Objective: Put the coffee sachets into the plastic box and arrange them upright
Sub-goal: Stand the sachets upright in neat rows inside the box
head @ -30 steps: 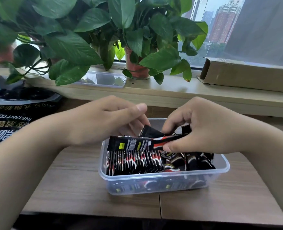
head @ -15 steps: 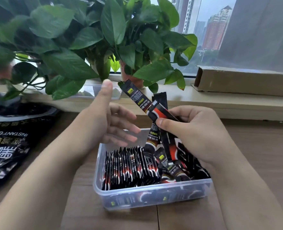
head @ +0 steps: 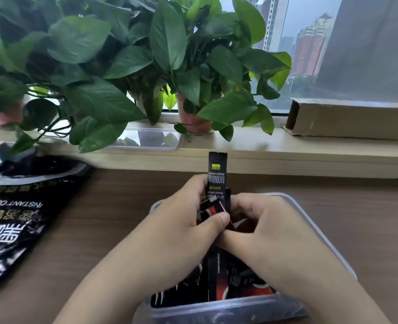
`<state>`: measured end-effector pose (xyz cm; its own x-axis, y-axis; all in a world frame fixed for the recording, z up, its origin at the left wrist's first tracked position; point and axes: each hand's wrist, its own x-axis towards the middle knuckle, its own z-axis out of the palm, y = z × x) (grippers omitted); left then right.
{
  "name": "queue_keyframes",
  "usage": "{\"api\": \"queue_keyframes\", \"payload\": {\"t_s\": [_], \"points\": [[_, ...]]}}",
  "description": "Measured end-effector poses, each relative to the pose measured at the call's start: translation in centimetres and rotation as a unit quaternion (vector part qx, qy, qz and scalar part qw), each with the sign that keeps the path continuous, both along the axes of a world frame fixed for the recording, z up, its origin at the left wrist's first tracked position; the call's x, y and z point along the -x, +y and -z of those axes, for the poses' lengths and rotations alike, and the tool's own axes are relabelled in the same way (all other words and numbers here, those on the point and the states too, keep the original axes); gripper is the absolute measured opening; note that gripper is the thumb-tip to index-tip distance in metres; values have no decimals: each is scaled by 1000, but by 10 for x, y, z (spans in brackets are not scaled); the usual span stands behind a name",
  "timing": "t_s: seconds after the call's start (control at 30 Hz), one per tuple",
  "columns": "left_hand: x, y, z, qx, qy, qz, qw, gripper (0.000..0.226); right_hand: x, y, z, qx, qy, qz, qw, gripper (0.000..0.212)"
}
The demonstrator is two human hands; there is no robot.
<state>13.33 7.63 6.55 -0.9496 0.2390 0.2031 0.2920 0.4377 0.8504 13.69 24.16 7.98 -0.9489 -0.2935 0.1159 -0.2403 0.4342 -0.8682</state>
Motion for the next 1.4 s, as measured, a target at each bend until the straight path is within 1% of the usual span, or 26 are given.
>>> {"api": "queue_keyframes", "payload": {"t_s": [0.13,0.23,0.4,0.47,0.53,0.6,0.67,0.7,0.77,0.8,0.83,0.9,0.97,1.1,1.2,1.23,1.33,1.37,1.4], "points": [[-3,6,3,10,17,-18,1000,48,2,-2,1,-84,57,19,995,21],[-3,8,3,-7,29,-25,999,56,4,-4,0,-100,90,57,989,19],[-1,8,2,-107,33,-20,993,64,1,-5,-2,-11,106,61,992,23],[-3,10,0,-126,33,-21,991,58,1,-3,-4,23,77,38,996,27],[-4,11,-2,-131,11,-20,991,50,2,-1,-5,61,46,21,997,28],[-5,10,-1,-135,-18,-18,990,44,5,2,-4,87,29,30,995,24],[-9,9,-3,-110,-48,7,993,43,8,5,-1,109,10,67,992,20],[-12,9,-5,-74,-50,34,995,46,9,7,1,125,-4,90,988,16],[-17,10,-8,29,-27,66,997,57,11,9,3,152,-30,126,980,8],[-18,11,-8,69,-11,58,996,62,11,9,4,156,-36,136,978,6],[-17,9,-7,90,-3,43,995,64,11,9,5,157,-38,141,977,7],[-15,8,-6,121,11,30,992,60,11,9,4,158,-38,150,975,6],[-13,7,-4,158,22,32,987,49,10,8,3,163,-35,161,973,7],[-13,4,-3,181,48,15,982,34,9,9,6,157,-16,164,974,14],[-15,4,-1,192,36,18,981,28,11,7,9,124,-5,165,978,16],[-16,5,-2,185,24,23,982,30,11,7,10,109,-3,169,980,16],[-25,11,-8,128,-9,43,991,50,11,5,11,67,4,175,982,19],[-28,13,-10,119,-11,46,992,51,11,5,10,57,8,175,983,21],[-30,15,-11,118,-8,43,992,48,10,4,9,55,9,178,982,24]]}}
